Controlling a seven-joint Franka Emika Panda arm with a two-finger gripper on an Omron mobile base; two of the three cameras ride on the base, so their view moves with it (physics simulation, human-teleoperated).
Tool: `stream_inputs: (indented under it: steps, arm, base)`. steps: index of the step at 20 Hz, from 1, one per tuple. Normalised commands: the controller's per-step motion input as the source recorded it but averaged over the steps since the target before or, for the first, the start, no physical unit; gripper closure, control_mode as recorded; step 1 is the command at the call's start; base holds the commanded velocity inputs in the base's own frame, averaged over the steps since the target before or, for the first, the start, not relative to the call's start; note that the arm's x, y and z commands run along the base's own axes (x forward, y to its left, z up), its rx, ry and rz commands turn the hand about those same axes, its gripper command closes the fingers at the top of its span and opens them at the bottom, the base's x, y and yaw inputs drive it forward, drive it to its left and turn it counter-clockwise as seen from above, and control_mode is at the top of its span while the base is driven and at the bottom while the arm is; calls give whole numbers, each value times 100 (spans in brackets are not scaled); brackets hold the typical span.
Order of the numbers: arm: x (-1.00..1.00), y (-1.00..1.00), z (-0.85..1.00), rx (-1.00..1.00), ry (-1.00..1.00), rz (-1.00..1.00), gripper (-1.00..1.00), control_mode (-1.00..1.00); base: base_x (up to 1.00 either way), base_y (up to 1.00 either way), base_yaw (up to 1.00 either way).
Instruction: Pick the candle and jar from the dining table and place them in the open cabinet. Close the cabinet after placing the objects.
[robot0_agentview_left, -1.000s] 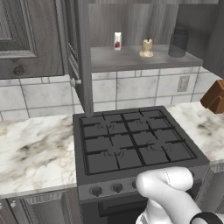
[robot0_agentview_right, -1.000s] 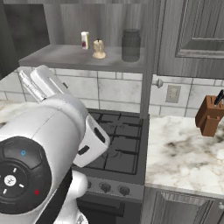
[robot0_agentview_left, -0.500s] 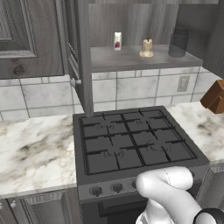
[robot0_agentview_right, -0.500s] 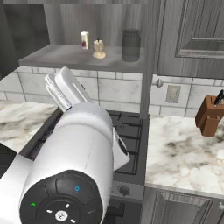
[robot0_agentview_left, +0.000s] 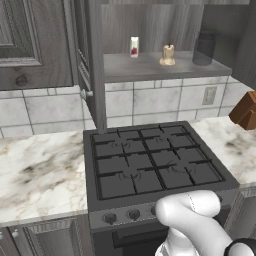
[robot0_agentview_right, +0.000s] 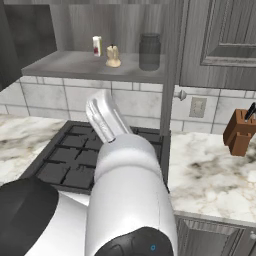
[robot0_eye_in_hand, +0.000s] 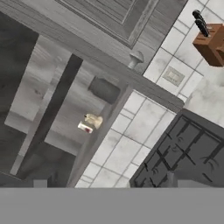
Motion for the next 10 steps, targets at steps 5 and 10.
stream_inputs:
  steps: [5, 10]
  arm:
    - [49, -26, -19, 9, 0, 0, -100, -100]
    - [71, -32, -9, 12, 0, 0, -100, -100]
  base:
    - [0, 0, 0]
    - [0, 0, 0]
